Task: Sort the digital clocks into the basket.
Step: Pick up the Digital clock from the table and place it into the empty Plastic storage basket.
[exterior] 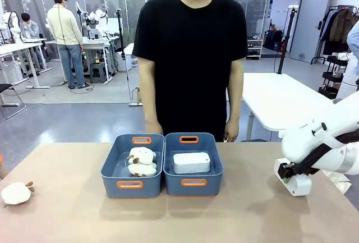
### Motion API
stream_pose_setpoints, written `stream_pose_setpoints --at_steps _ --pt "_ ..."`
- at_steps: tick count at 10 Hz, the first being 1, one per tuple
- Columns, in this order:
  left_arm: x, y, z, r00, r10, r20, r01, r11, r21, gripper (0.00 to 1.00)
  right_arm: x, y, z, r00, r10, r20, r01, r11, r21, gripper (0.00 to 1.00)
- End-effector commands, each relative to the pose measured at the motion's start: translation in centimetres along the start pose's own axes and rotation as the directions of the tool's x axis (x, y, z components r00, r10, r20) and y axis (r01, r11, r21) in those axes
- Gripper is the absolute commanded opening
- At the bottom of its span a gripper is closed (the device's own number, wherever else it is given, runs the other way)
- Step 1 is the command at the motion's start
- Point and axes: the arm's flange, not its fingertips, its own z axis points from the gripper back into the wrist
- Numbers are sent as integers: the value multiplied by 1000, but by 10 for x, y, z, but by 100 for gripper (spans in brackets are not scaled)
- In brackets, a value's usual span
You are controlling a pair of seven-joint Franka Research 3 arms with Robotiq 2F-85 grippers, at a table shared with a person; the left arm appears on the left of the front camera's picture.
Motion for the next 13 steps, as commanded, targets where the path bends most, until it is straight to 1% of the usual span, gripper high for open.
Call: stream_pose_setpoints --at_steps 1,2,3,4,5,6,7,8,9,10,11,13 --pt "0 -4 -3 1000 5 -5 -5 1000 24 100 3 -3 -2 999 -25 20 25 999 31 0" --pt "0 -4 -3 1000 5 -5 -5 1000 24 100 2 -5 6 999 -34 34 32 997 77 0" --pt "0 -4 -3 1000 5 -5 -5 1000 24 100 3 -12 27 995 -23 97 9 989 148 0" --pt "0 -4 -3 1000 5 -5 -5 1000 24 100 1 -21 59 986 6 169 -47 969 241 0" --pt "0 -4 -3 1000 5 -5 -5 1000 24 100 1 -35 95 964 -5 266 -87 939 333 0" --pt "0 -4 -3 1000 5 -5 -5 1000 24 100 0 -47 115 955 -40 296 -104 884 455 0" --pt "0 -4 -3 1000 5 -5 -5 1000 24 100 3 -54 127 949 -95 300 -107 799 592 0" --pt "0 -4 -3 1000 5 -5 -5 1000 24 100 11 -43 132 942 -69 327 -144 798 585 0" --pt "0 -4 -3 1000 5 -5 -5 1000 24 100 27 -19 133 943 -19 332 -188 794 578 0" --pt "0 -4 -3 1000 5 -5 -5 1000 24 100 47 18 130 947 37 318 -221 793 567 0" --pt "0 -4 -3 1000 5 -5 -5 1000 24 100 64 47 124 950 67 304 -232 805 546 0" --pt "0 -4 -3 1000 5 -5 -5 1000 24 100 82 96 121 955 83 285 -234 801 551 0"
